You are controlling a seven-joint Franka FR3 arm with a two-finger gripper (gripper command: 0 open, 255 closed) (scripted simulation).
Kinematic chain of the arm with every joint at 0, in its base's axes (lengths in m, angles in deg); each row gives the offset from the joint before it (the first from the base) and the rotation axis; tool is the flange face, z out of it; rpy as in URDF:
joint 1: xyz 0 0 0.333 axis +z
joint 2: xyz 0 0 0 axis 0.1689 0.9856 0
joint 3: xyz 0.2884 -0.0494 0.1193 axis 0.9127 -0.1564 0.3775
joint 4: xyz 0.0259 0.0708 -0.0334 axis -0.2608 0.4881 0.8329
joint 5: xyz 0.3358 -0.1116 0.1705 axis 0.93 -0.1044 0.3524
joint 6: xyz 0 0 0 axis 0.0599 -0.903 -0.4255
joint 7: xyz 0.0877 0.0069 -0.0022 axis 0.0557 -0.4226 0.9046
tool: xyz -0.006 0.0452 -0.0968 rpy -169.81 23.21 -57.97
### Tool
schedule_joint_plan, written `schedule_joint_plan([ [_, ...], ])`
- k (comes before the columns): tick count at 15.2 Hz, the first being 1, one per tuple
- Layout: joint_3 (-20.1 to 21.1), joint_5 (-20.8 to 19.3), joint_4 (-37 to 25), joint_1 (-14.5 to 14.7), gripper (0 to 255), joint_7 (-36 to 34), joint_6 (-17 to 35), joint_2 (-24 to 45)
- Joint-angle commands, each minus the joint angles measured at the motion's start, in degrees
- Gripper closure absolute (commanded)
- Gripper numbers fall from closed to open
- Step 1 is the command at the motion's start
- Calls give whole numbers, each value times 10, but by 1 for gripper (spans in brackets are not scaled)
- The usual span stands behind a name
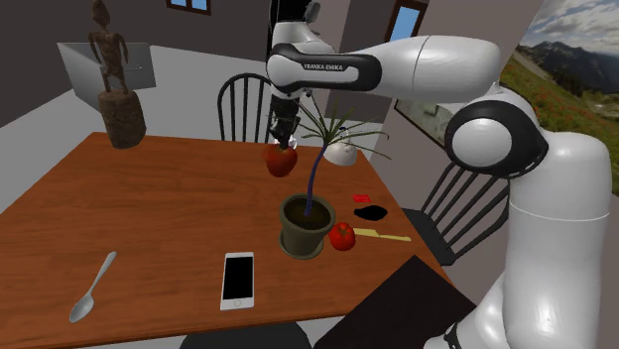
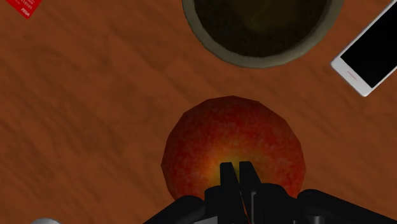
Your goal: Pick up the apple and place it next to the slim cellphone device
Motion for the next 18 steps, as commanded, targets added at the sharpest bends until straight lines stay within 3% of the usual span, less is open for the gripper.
schedule_joint_plan([
  [1, 5, -2, -26, 16, 255, -21, -11, 17],
  [7, 19, -7, -161, 65, 255, -77, -68, 99],
  [18, 19, -8, -69, 64, 255, -84, 19, 95],
])
